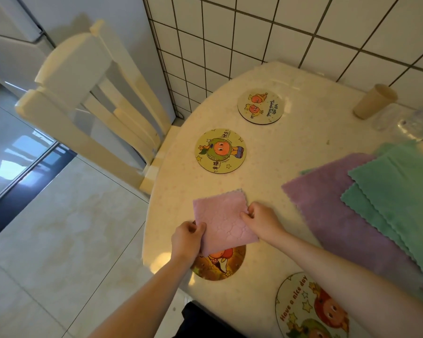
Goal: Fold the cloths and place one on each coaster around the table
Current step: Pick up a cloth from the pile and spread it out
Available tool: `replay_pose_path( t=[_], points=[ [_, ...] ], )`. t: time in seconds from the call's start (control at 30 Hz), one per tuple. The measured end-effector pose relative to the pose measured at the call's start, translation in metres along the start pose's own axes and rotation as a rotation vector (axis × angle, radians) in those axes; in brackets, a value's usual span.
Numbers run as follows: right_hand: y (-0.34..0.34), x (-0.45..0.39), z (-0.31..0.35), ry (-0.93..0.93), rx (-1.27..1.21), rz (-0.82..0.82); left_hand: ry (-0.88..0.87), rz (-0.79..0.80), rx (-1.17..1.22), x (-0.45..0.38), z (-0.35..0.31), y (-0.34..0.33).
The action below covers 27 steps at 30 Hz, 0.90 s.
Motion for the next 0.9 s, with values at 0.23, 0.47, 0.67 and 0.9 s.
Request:
replay_pose_path(
  t=[0.23,0.47,0.67,0.9],
  points=[
    [0.026,-0.008,0.027,0.17,0.32,-0.183,-0.052,-0.029,-0.328,0.005,0.004,0.004],
    [0.026,-0.043,0.04,0.394,0.549,0.031,-0.023,-0.112,-0.495,0.015,-0.007,-0.008],
    [0.033,-0.053,0.041,0.321,0.534,0.134,0.104,-0.006,-0.289,0.014,-0.012,-0.009],
    [0.05,-0.05,0.029,0.22,-0.03,0.218,0.143,0.105,-0.049,0.009,-0.023,0.002]
  ],
)
Point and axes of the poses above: each hand's wrist, its own x-axis away from the middle knuckle, its own y-axis out of the back of the hand, z = x × y, the point moved 1 cm from there along -x, towards the middle knuckle, and after that the axes turned 8 degrees about x, right-handed, at the moved point
